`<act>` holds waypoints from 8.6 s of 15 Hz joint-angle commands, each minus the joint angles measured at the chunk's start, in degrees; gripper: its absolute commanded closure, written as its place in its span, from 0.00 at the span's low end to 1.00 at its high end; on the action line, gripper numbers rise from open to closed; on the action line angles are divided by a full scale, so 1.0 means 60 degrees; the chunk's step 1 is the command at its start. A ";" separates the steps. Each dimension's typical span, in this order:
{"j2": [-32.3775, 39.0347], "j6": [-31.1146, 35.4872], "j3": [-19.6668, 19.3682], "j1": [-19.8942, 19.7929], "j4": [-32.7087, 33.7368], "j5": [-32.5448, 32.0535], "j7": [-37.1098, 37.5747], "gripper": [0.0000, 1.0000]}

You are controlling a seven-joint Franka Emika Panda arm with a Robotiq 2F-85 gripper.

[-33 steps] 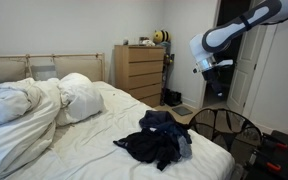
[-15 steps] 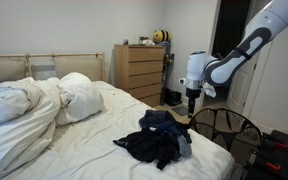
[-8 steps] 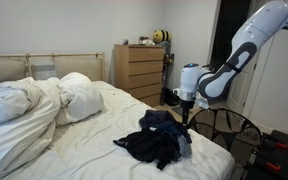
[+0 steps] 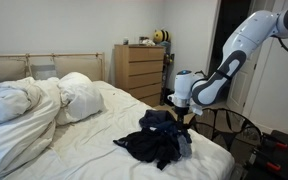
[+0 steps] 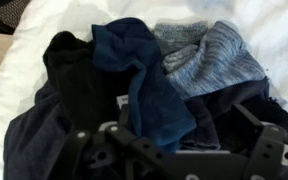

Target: Put the black clothes in the black basket

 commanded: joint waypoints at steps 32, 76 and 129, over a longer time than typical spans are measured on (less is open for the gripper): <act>-0.3403 -0.5616 0.0722 -0.0561 0.1237 0.2540 -0.0102 0.99; -0.9822 -0.7572 -0.2182 -0.3794 -0.2060 -0.0800 0.0033 0.68; 0.0080 -0.0121 0.0324 -0.0546 -0.1173 0.2156 -0.1356 0.00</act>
